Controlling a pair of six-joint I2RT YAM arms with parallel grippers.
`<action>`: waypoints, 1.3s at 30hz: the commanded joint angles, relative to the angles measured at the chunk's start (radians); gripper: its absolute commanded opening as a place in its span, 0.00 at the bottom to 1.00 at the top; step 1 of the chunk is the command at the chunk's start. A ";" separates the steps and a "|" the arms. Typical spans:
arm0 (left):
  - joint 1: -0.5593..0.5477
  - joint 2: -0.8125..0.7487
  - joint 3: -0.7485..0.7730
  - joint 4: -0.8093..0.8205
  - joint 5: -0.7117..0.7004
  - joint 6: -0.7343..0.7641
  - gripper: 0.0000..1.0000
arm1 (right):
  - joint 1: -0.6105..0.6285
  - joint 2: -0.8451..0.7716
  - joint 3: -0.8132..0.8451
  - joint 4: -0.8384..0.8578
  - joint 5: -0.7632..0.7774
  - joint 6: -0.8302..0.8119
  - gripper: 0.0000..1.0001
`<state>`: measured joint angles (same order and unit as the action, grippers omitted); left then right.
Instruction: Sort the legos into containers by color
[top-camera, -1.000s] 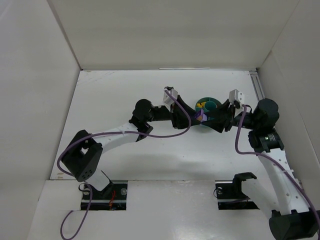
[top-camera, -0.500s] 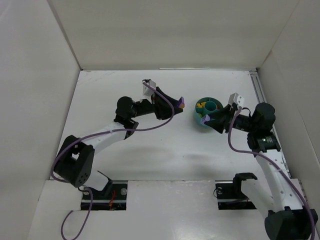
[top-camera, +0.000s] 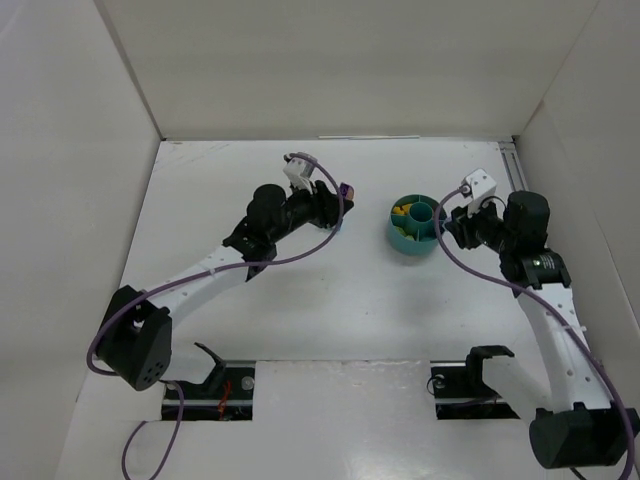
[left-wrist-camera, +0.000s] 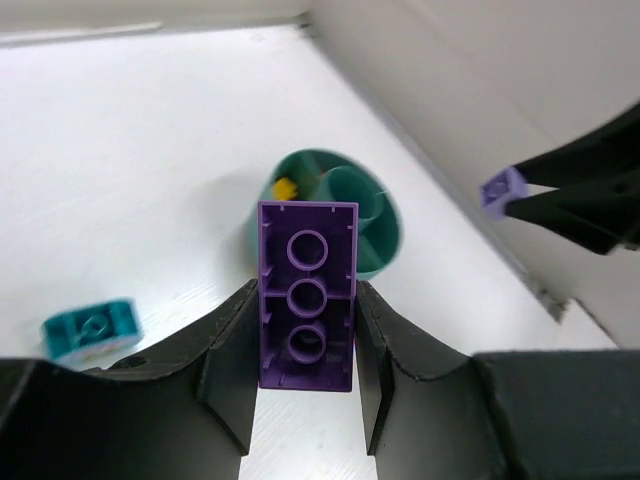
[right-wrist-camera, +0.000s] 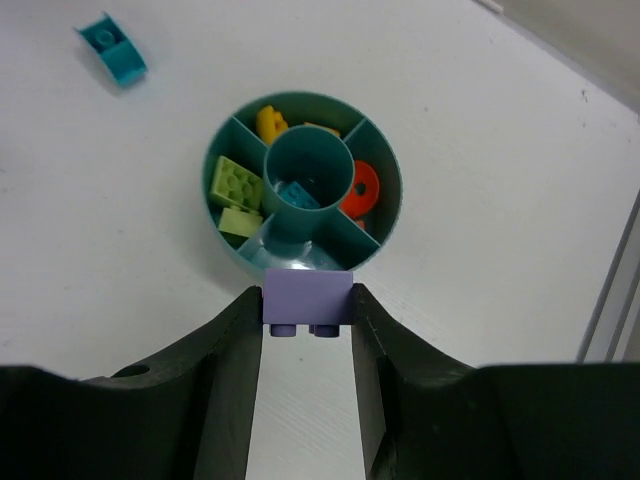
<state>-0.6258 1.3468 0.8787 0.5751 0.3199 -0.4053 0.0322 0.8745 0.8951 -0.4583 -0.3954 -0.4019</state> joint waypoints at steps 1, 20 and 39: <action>-0.002 -0.011 0.051 -0.175 -0.214 0.031 0.00 | -0.006 0.058 0.010 0.030 0.113 -0.018 0.03; -0.011 -0.075 -0.069 -0.106 -0.133 0.091 0.00 | 0.044 0.248 -0.059 0.290 0.108 0.002 0.12; -0.011 -0.084 -0.087 -0.106 -0.096 0.091 0.00 | 0.106 0.340 -0.059 0.287 0.210 0.034 0.54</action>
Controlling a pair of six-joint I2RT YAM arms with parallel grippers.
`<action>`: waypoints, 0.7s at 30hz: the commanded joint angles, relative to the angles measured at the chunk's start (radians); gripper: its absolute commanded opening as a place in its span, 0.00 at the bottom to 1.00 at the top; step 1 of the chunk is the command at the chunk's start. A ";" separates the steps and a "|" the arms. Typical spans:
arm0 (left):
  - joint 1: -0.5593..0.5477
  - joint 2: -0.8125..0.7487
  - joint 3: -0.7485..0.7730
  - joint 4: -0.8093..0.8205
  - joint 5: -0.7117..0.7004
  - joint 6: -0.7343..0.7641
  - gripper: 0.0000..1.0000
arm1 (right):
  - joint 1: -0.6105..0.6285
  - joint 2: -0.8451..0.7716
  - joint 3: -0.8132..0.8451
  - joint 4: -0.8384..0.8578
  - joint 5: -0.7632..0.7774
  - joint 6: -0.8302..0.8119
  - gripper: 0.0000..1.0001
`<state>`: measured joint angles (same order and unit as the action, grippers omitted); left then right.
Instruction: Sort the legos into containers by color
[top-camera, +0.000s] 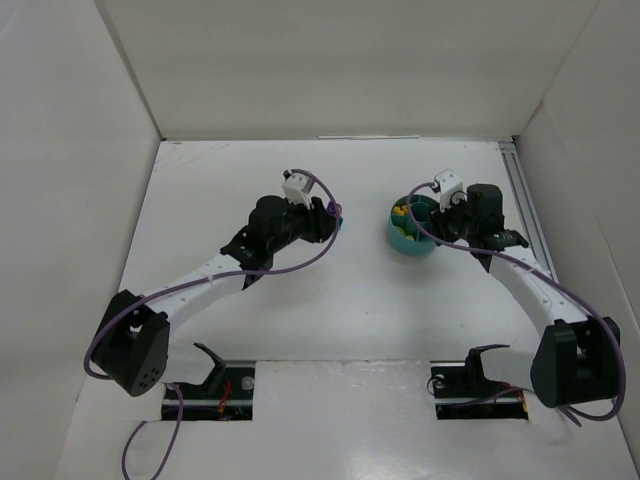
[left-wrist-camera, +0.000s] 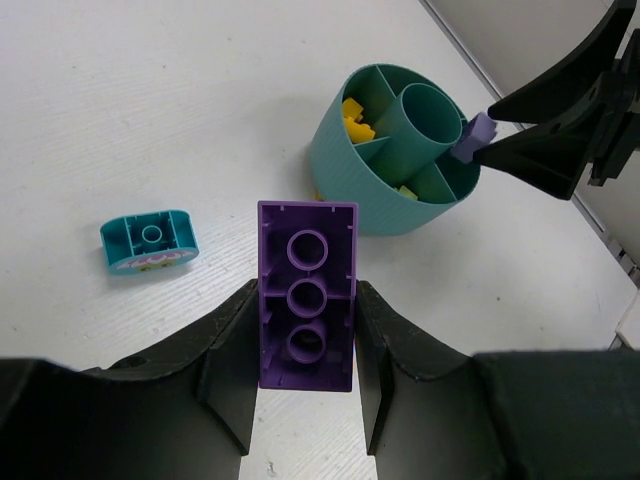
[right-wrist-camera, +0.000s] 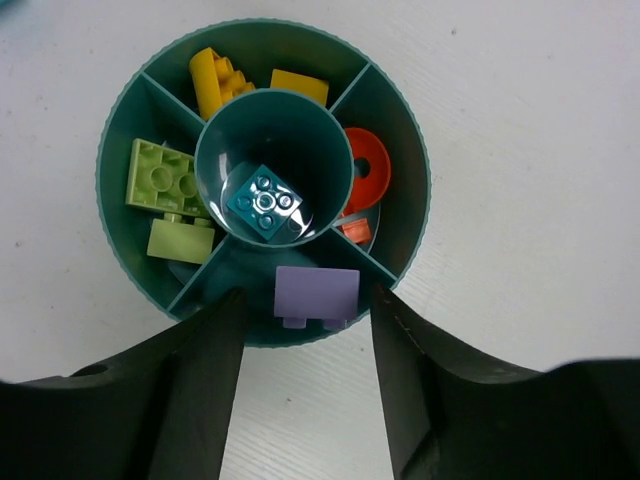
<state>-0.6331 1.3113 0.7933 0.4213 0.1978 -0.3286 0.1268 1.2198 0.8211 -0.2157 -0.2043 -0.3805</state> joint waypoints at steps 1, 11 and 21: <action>-0.004 -0.049 -0.002 0.048 0.037 0.023 0.00 | 0.020 -0.014 0.015 0.035 0.019 0.012 0.59; -0.004 -0.093 -0.022 0.060 0.175 0.135 0.00 | 0.030 -0.134 0.056 -0.050 -0.058 0.012 0.72; -0.022 -0.135 -0.083 0.089 0.358 0.362 0.00 | 0.097 -0.233 0.096 -0.015 -0.641 0.158 0.81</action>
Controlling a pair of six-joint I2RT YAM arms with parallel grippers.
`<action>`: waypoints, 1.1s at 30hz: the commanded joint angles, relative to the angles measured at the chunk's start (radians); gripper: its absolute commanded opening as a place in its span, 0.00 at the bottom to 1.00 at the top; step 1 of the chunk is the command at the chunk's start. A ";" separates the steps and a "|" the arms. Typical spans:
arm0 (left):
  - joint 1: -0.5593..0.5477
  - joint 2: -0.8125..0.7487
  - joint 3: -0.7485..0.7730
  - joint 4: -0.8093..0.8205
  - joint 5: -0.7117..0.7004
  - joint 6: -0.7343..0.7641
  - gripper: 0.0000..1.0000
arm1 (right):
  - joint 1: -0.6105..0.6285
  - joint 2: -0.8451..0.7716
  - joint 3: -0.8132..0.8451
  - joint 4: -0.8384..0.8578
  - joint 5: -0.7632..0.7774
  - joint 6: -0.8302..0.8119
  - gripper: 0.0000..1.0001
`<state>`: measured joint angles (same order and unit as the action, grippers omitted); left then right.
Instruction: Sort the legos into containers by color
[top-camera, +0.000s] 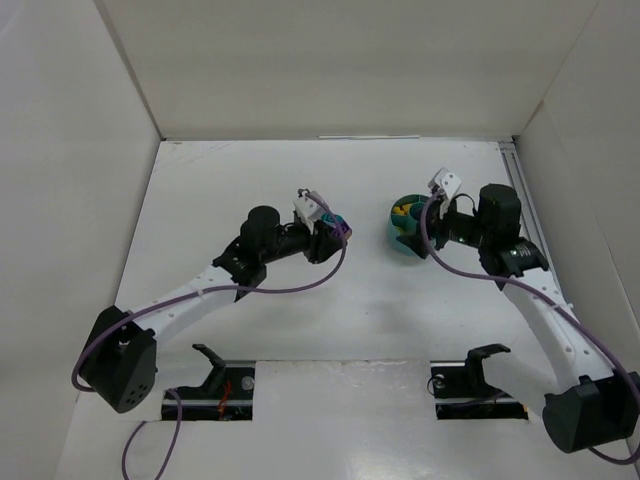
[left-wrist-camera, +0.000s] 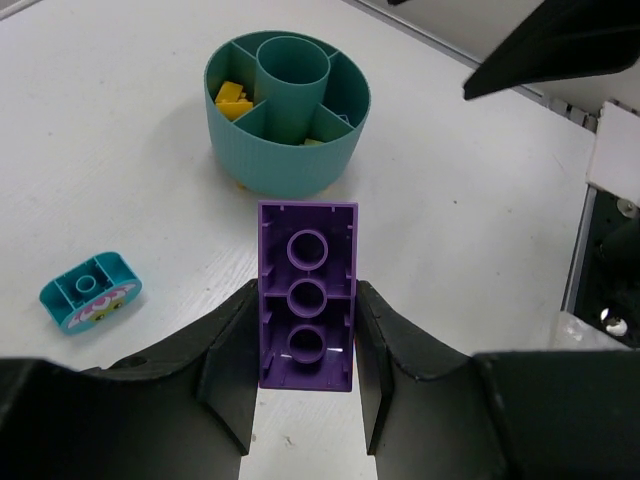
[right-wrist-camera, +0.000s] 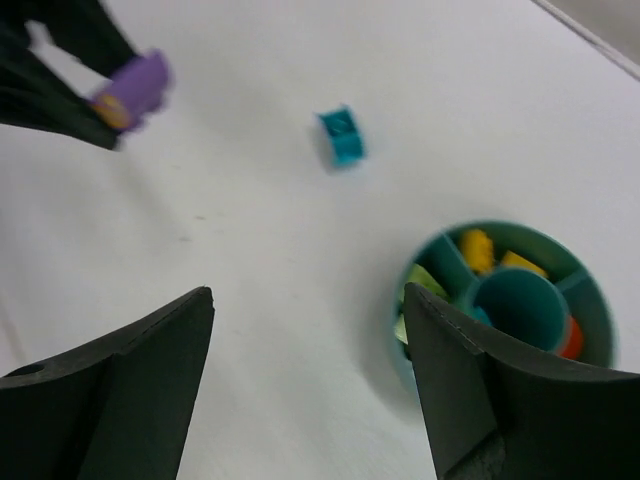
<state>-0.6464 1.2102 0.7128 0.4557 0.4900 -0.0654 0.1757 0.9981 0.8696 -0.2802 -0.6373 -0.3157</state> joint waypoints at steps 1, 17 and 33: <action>-0.018 -0.034 -0.003 0.055 0.065 0.111 0.00 | 0.063 -0.012 0.057 0.050 -0.208 0.165 0.82; -0.263 0.064 0.043 0.075 -0.488 0.209 0.00 | 0.197 0.120 0.147 0.105 -0.112 0.518 0.79; -0.328 0.084 0.062 0.104 -0.622 0.208 0.00 | 0.237 0.226 0.160 0.099 -0.009 0.530 0.60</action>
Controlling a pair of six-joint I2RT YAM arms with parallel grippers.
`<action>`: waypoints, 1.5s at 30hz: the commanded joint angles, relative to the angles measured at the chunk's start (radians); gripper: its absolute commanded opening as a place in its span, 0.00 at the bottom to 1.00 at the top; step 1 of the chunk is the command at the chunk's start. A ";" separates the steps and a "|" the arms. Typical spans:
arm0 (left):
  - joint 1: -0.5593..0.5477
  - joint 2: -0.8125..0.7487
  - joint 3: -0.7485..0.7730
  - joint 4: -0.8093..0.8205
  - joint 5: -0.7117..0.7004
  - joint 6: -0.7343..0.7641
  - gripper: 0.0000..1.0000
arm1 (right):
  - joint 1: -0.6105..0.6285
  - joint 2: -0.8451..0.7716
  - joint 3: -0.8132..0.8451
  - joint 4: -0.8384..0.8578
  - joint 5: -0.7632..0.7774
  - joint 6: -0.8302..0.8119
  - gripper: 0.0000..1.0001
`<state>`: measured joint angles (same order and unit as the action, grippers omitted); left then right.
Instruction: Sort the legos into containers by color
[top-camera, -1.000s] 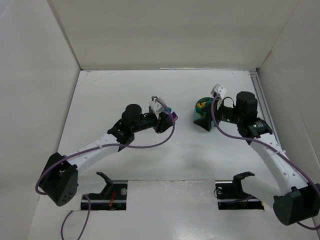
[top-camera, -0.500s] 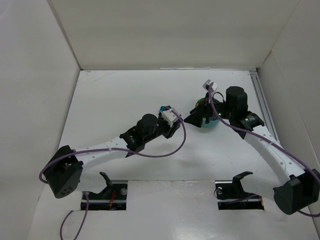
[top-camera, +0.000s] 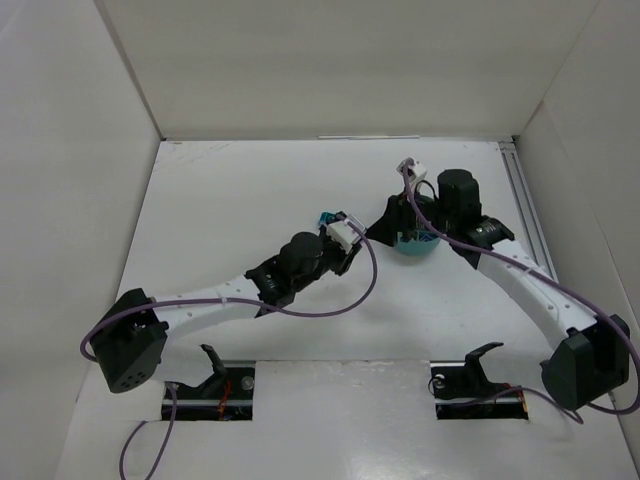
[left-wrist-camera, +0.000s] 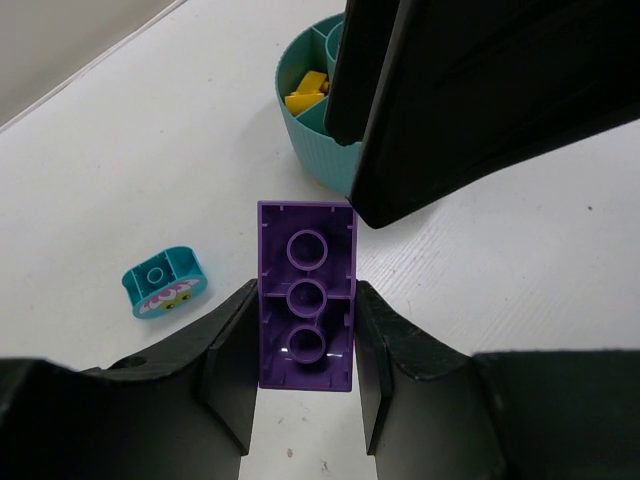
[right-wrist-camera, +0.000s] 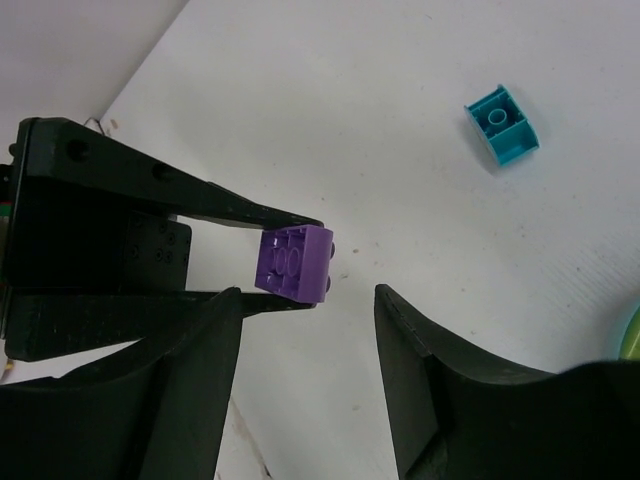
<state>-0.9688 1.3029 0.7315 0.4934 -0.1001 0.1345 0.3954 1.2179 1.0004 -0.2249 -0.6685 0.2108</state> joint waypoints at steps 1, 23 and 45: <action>-0.005 -0.008 0.043 0.066 -0.032 0.008 0.00 | 0.017 0.006 0.029 0.053 0.014 0.004 0.60; -0.015 -0.008 0.040 0.105 -0.064 -0.010 0.31 | 0.091 0.019 0.029 0.130 0.067 0.002 0.02; 0.383 -0.070 0.040 -0.191 0.288 -0.509 1.00 | -0.139 -0.282 -0.002 -0.266 0.817 -0.251 0.00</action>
<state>-0.6933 1.1770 0.7013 0.3767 0.0063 -0.2321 0.2665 0.9623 0.9977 -0.4152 -0.0742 0.0021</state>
